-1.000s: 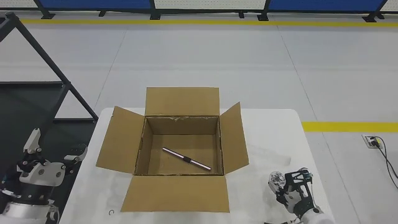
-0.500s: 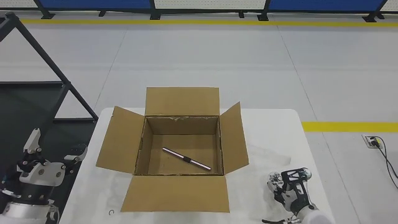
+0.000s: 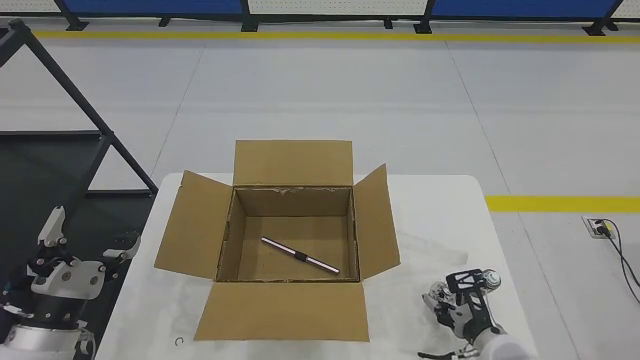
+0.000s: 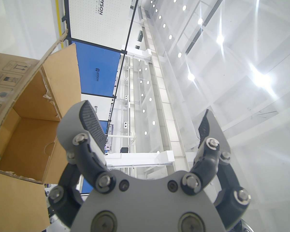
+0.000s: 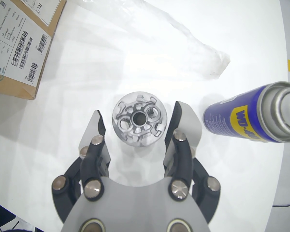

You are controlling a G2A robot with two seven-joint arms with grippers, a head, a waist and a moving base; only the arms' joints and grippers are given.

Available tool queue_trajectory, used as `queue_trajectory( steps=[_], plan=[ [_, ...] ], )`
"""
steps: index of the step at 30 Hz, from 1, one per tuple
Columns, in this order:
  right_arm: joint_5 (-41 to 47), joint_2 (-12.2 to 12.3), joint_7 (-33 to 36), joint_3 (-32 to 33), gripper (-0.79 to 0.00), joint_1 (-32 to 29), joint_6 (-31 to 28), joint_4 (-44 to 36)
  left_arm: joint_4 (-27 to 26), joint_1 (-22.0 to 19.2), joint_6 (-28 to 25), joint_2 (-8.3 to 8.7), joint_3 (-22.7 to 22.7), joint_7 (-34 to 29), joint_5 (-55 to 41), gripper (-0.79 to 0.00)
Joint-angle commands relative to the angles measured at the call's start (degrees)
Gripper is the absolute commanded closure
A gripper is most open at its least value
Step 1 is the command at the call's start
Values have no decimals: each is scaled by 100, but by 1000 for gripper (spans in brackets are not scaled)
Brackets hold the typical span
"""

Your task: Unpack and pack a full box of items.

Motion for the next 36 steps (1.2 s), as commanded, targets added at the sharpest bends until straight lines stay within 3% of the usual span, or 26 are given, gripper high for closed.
queue_trajectory(
  steps=[1,5,14,21,25,29,36],
  plan=[
    [8,7,-18,4,-680,-36,3,-25,0,0,0,0,0,0,0,-785],
    [50,25,-156,81,-785,-187,-25,-254,0,0,0,0,0,0,0,-785],
    [-520,85,-299,279,-785,-796,-4,-2055,0,0,0,0,0,0,0,-785],
    [-678,108,-253,253,-785,-756,-53,-3267,0,0,0,0,0,0,0,-785],
    [-350,130,-152,66,-785,-117,-488,-3267,0,0,0,0,0,0,0,-785],
    [303,141,361,-304,-785,627,-866,-3267,0,0,0,0,0,0,0,-785],
    [672,111,1452,-1320,-785,2003,-838,-2871,0,0,0,0,0,0,0,-785]
  ],
)
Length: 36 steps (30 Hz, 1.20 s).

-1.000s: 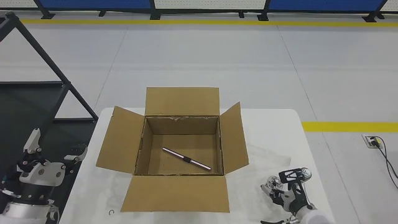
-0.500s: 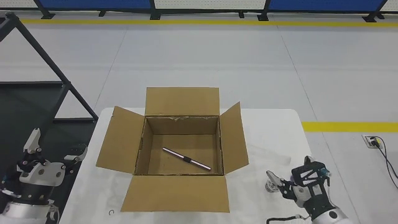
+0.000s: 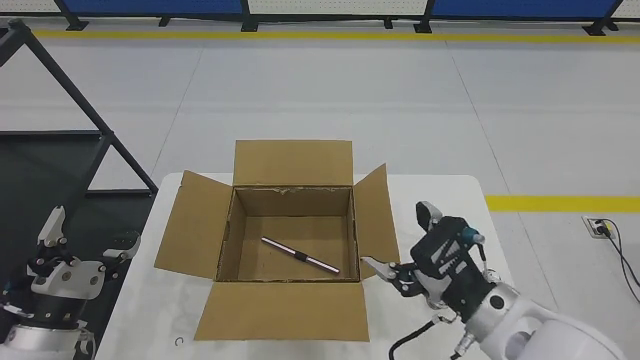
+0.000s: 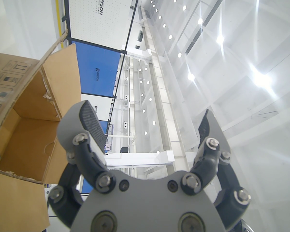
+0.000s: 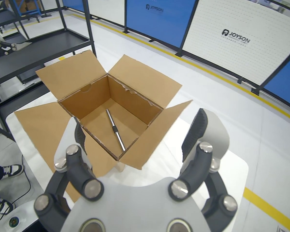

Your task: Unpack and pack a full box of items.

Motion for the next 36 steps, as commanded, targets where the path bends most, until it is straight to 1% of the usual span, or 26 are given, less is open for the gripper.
queue_trajectory(
  steps=[1,14,16,17,18,20,23,27,28,32,36],
  plan=[
    [54,-14,202,-275,-785,358,14,156,0,0,0,0,0,0,0,-785],
    [54,-14,202,-275,-785,358,14,156,0,0,0,0,0,0,0,-785],
    [102,-12,10,-393,-785,361,-184,177,0,0,0,0,0,0,0,-785],
    [90,-16,-14,-479,-785,434,-195,281,0,0,0,0,0,0,0,-785],
    [58,-25,104,-576,-785,551,-103,430,0,0,0,0,0,0,0,-785],
    [45,-63,375,-890,-785,927,101,679,0,0,0,0,0,0,0,-785],
    [209,-161,690,-1423,-785,1630,442,1270,0,0,0,0,0,0,0,-785],
    [369,-345,1144,-2168,-785,2701,855,2328,0,0,0,0,0,0,0,-785],
    [341,-406,1288,-2395,-785,2987,976,2611,0,0,0,0,0,0,0,-785],
    [651,-705,1446,-3217,-785,3991,1269,3788,0,0,0,0,0,0,0,-785],
    [916,-1015,1476,-3843,-785,4714,1436,4962,0,0,0,0,0,0,0,-785]
  ],
)
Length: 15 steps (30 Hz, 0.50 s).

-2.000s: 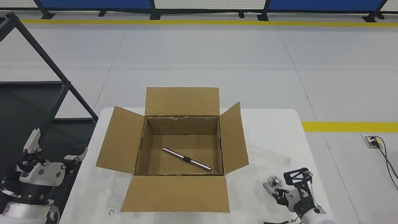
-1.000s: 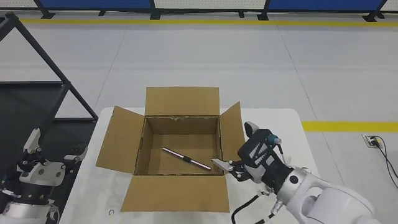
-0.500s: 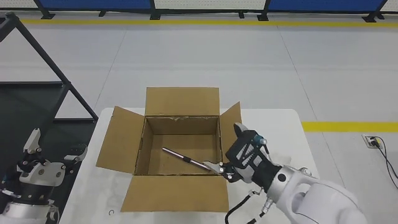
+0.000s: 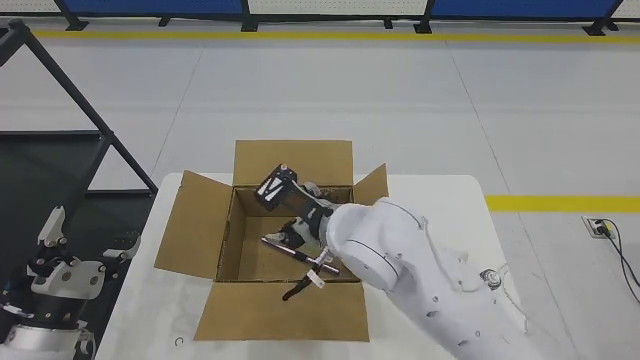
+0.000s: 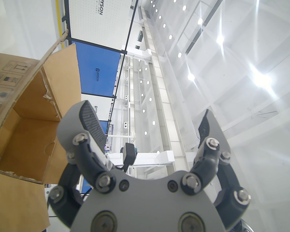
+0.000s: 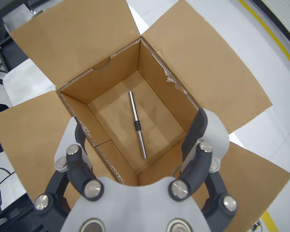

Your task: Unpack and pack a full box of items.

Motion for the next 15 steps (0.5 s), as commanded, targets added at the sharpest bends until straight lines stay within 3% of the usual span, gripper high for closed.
queue_trajectory(
  steps=[1,10,15],
  plan=[
    [84,-158,56,-327,-785,352,59,734,0,0,0,0,0,0,0,-785],
    [731,-889,-271,-1189,-785,1016,407,2889,0,0,0,0,0,0,0,-785],
    [754,-913,-260,-1205,-785,1039,414,2935,0,0,0,0,0,0,0,-785]
  ],
)
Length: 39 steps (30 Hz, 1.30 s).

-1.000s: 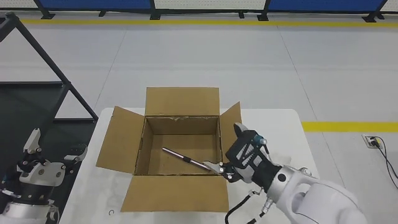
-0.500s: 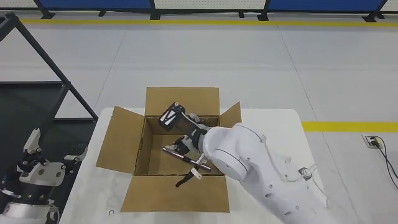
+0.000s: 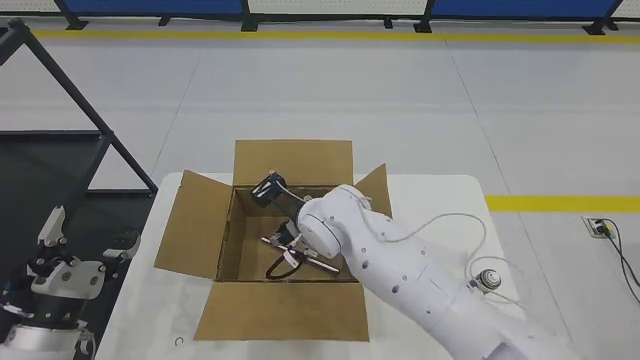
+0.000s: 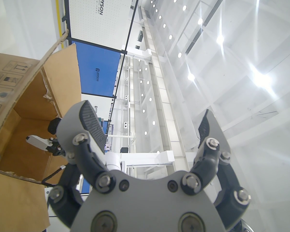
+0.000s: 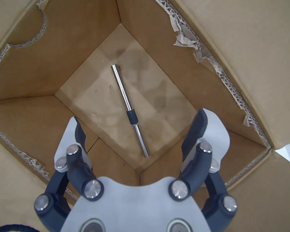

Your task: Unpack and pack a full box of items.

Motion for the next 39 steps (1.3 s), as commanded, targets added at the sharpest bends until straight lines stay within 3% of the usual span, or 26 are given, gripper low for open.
queue_trajectory(
  steps=[1,12,16,25,39],
  plan=[
    [-3,3,-1,2,-785,-3,-2,-8,0,0,0,0,0,0,0,-785],
    [9,3,-37,1,-785,-39,-18,-1,0,0,0,0,0,0,0,-785],
    [44,-32,-320,-29,-785,-198,-463,245,0,0,0,0,0,0,0,-785],
    [143,-400,-563,-291,-785,-81,-958,1295,-39,-14,-53,-7,71,77,29,-785],
    [311,-967,-91,-531,-785,194,-1368,2440,-51,-45,-83,-14,186,181,114,-785]
  ],
)
